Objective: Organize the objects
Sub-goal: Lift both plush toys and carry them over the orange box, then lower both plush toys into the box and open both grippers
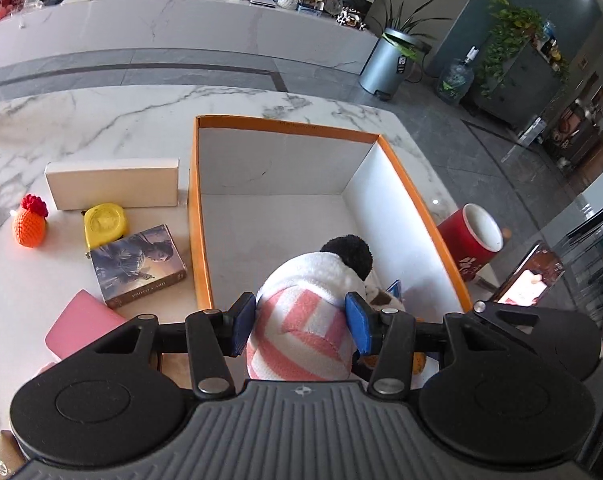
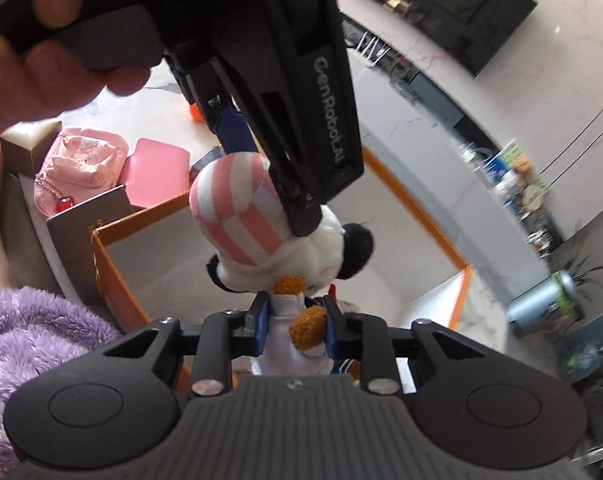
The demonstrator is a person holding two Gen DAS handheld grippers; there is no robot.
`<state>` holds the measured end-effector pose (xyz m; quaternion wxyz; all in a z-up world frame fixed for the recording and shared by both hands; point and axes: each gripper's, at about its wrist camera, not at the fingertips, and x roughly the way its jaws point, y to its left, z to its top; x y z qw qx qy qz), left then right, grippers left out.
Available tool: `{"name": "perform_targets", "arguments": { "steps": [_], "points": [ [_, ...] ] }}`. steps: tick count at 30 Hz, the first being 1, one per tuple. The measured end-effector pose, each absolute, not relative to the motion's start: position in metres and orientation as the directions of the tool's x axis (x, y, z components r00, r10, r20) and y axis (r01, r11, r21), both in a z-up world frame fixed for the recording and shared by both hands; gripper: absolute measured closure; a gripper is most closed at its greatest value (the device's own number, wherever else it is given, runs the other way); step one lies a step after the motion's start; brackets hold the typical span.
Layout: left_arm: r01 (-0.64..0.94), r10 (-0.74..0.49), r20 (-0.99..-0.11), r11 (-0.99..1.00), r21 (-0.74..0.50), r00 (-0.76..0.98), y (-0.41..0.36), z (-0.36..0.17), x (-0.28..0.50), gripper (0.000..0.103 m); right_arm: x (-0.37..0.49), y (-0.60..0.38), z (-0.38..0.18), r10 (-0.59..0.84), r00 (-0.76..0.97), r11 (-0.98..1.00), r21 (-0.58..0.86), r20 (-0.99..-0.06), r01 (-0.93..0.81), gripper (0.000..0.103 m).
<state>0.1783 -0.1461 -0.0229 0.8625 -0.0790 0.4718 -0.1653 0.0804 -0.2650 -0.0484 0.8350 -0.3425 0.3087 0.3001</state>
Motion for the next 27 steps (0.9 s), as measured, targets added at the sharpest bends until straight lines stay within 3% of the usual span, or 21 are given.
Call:
{"name": "perform_targets", "arguments": {
  "steps": [11,20,24,27],
  "points": [
    [0.216,-0.284,-0.852,0.954,-0.206,0.44,-0.164,-0.037,0.174,0.043,0.109,-0.285,-0.058,0.387,0.454,0.591,-0.162,-0.803,-0.79,0.075],
    [0.22,-0.316,-0.895,0.941,-0.255,0.316,-0.167,-0.046,0.176,0.043,0.133,-0.305,-0.066,0.406,0.248,0.677,0.107,-0.88,-0.728,0.073],
    [0.243,-0.32,-0.895,0.937,-0.25,0.312,-0.166,-0.041,0.177,0.043,0.132,-0.322,-0.053,0.441,0.262,0.704,0.15,-0.858,-0.695,0.071],
    [0.298,-0.31,-0.882,0.932,-0.207,0.354,-0.169,-0.03,0.18,0.043,0.131,-0.324,-0.042,0.388,0.317,0.718,0.069,-0.865,-0.692,0.071]
  ]
}}
